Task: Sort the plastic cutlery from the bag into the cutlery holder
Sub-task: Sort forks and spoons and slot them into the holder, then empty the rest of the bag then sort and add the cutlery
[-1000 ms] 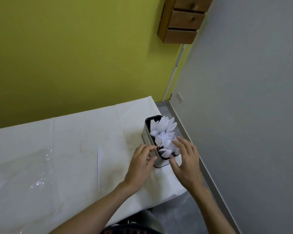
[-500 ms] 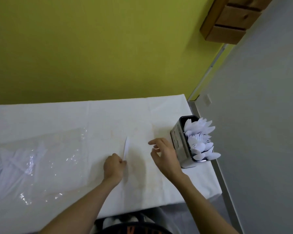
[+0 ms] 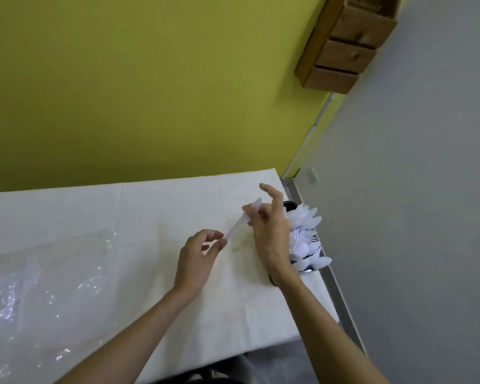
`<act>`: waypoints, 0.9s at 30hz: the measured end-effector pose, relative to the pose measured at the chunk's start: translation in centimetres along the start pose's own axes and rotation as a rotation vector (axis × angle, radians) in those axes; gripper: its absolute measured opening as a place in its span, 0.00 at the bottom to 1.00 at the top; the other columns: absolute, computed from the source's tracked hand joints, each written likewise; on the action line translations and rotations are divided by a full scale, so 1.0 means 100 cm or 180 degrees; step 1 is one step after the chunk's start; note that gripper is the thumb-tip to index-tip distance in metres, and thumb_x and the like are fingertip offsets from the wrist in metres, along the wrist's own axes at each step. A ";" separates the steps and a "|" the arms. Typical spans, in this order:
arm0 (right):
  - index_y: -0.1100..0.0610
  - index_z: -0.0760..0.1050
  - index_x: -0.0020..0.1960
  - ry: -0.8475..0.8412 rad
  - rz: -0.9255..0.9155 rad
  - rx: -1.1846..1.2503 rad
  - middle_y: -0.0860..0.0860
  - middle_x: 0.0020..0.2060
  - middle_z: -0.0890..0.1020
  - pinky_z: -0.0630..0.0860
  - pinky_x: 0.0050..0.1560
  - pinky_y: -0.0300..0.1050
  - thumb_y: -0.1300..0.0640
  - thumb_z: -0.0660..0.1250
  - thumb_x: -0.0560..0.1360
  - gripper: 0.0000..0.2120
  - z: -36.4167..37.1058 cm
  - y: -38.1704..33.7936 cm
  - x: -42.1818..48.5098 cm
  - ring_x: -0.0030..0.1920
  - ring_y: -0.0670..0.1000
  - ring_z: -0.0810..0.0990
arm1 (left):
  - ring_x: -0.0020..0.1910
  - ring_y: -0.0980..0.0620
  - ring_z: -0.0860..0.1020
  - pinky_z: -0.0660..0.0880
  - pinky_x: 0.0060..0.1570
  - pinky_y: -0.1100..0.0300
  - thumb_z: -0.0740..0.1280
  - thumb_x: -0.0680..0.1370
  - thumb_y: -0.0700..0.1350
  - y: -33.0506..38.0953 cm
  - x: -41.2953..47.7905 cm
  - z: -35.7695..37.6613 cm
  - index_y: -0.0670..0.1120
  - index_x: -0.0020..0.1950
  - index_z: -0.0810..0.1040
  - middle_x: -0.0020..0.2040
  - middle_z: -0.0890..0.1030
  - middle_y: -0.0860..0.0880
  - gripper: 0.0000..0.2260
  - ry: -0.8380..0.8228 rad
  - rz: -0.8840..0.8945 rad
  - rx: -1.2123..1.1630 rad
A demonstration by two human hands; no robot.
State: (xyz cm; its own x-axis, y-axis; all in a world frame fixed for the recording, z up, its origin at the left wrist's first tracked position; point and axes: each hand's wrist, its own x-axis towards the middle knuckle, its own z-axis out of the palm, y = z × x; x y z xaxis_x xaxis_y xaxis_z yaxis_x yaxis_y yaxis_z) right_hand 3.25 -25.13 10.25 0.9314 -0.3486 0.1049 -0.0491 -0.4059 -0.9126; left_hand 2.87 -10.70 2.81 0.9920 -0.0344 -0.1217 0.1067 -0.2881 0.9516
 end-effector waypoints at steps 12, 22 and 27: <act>0.59 0.74 0.56 0.1551 -0.0664 -0.0973 0.49 0.40 0.82 0.69 0.39 0.32 0.63 0.66 0.78 0.07 -0.104 0.019 0.042 0.37 0.47 0.76 | 0.50 0.70 0.74 0.69 0.45 0.71 0.63 0.80 0.49 0.015 -0.003 0.023 0.51 0.50 0.78 0.51 0.81 0.59 0.05 -0.0064 -0.0027 -0.0189; 0.59 0.83 0.49 0.1321 -0.1397 -0.2061 0.53 0.49 0.84 0.65 0.50 0.44 0.57 0.65 0.77 0.09 -0.080 0.070 0.026 0.49 0.58 0.76 | 0.59 0.48 0.73 0.69 0.53 0.60 0.61 0.81 0.42 -0.048 -0.003 -0.017 0.46 0.54 0.78 0.55 0.79 0.48 0.07 0.0663 -0.0328 0.0882; 0.61 0.81 0.55 0.0892 -0.2014 -0.1659 0.55 0.53 0.82 0.70 0.55 0.49 0.65 0.63 0.77 0.11 -0.042 0.040 0.024 0.52 0.59 0.77 | 0.75 0.39 0.55 0.61 0.71 0.47 0.63 0.78 0.40 -0.102 -0.019 -0.066 0.42 0.70 0.66 0.75 0.62 0.40 0.20 0.1189 -0.1212 0.2189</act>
State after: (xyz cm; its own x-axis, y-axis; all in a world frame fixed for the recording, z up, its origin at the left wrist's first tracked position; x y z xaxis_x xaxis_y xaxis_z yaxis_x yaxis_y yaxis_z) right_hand 3.81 -31.12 8.46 0.7197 -0.0939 0.6879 0.2254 -0.9056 -0.3594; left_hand 0.31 -1.36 -4.77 0.8673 0.4633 -0.1819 0.4907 -0.7345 0.4687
